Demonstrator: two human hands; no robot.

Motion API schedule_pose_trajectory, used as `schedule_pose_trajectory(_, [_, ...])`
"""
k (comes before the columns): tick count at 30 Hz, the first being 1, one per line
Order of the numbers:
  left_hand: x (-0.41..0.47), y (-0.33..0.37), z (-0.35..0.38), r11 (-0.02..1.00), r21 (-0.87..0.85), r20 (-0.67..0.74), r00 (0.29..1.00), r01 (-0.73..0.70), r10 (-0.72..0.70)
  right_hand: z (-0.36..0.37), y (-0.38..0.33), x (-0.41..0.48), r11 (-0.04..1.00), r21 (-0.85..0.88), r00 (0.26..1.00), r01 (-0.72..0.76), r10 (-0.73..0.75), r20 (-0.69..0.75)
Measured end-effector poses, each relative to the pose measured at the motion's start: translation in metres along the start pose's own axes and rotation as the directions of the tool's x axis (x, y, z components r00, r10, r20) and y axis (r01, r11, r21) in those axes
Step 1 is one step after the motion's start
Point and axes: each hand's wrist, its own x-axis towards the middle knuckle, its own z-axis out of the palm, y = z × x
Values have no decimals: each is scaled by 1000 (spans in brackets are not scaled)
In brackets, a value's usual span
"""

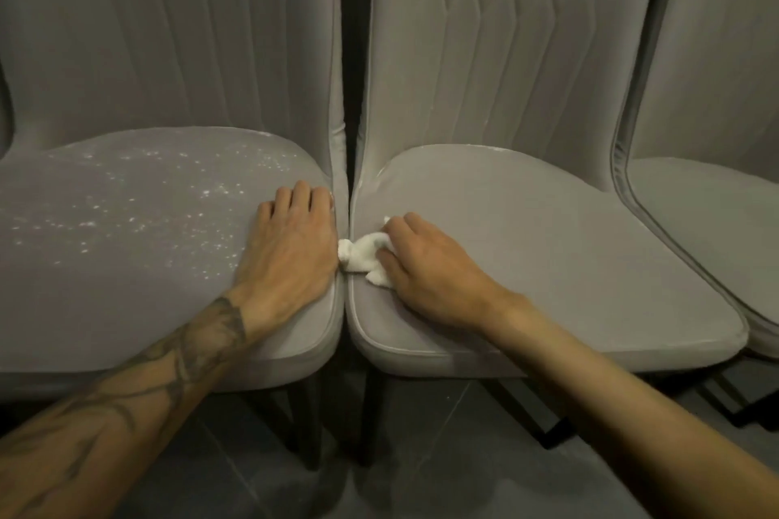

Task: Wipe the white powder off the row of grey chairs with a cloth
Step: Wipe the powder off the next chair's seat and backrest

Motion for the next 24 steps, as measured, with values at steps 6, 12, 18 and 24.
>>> schedule_pose_trajectory(6, [2,1,3,1000,-27,-17,1000,-2,1,-8,-34,-68,993,-18,993,118,-118,19])
schedule_pose_trajectory(12, [5,2,9,1000,-4,-46,999,23,-23,14,-38,-41,993,-118,998,-5,-2,-59])
schedule_pose_trajectory(18, [2,-2,7,998,-56,-87,996,-24,19,-22,-4,-119,975,-155,985,-156,142,-99])
schedule_pose_trajectory(24, [3,-3,7,999,-15,-105,994,-39,37,-5,-35,-94,971,-142,975,-190,169,-146])
